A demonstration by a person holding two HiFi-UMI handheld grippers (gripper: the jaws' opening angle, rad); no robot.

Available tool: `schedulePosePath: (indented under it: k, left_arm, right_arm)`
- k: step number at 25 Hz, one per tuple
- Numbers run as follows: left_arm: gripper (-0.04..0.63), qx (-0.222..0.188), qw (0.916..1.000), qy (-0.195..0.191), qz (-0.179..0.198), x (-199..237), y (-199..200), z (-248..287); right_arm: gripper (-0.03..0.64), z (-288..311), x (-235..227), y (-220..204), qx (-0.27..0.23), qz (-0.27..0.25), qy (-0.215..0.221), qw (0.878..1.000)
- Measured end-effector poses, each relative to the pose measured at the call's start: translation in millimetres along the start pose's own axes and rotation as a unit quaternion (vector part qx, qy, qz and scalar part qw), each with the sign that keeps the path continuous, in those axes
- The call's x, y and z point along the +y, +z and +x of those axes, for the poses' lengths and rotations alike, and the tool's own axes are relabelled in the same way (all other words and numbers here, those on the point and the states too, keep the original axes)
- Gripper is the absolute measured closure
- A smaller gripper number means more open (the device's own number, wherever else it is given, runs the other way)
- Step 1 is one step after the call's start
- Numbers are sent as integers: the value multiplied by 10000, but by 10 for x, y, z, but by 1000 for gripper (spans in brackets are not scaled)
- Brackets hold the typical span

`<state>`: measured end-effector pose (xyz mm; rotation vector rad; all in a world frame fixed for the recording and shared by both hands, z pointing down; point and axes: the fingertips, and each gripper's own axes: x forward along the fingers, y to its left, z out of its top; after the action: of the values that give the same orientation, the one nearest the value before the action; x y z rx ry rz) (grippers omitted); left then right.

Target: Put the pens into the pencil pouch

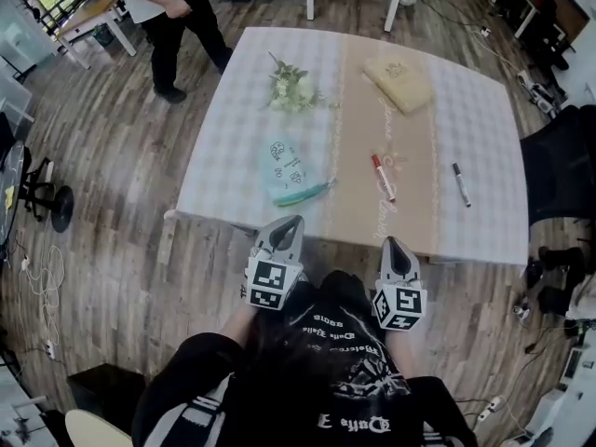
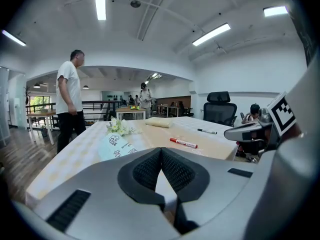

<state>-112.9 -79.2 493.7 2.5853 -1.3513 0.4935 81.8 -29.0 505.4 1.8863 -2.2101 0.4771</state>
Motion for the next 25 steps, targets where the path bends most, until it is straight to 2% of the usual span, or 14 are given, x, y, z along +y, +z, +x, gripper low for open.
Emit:
schedulePosePath:
  k: [4,9,12,17,25]
  left_arm:
    - [575,31,10000,89,-17,71,73,163]
    - [575,130,9992,253,-286,169,142,326]
    - [575,141,9980,387,-482,235,188,419]
    - [575,186,9975,560,-390,288,188,515]
    - [575,247,9946,911,-438,432,151,455]
  right_arm:
    - [605,191,-195,74,92,30,7,10000]
    - [531,488,-415,207,274,-123,82,9995]
    - [467,688,-490,234,483,-218,334,9980]
    - [422,1010,-653,204,819,-395,558,9943]
    - [421,1460,-852,-42,1454,-454,689,9859]
